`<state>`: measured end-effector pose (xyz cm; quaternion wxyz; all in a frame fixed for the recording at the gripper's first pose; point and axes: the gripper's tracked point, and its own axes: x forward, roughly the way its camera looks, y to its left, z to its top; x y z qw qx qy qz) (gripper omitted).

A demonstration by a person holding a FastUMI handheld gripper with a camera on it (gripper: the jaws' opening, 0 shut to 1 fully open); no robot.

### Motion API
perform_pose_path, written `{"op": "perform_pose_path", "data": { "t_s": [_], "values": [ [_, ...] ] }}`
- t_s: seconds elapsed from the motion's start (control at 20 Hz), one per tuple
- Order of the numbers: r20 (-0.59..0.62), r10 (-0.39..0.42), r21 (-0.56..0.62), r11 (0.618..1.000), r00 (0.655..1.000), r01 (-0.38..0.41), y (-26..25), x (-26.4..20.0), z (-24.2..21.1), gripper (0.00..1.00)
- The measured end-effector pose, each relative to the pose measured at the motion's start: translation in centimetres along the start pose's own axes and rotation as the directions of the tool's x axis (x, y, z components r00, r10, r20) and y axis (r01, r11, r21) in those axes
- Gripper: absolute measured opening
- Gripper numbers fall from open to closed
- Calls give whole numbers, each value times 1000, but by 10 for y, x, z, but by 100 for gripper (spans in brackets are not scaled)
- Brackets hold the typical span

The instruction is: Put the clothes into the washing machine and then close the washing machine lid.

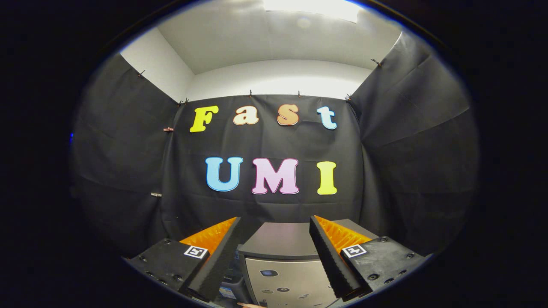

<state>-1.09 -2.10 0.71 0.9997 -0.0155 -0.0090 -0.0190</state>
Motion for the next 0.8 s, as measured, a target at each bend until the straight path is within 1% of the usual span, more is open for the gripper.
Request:
{"op": "perform_pose_path", "data": {
  "t_s": [0.35,0.8],
  "values": [
    [-2,-17,15,1000,1000,17,-7,0,2,98],
    [-1,-15,12,1000,1000,15,-7,-3,3,98]
  ]
}}
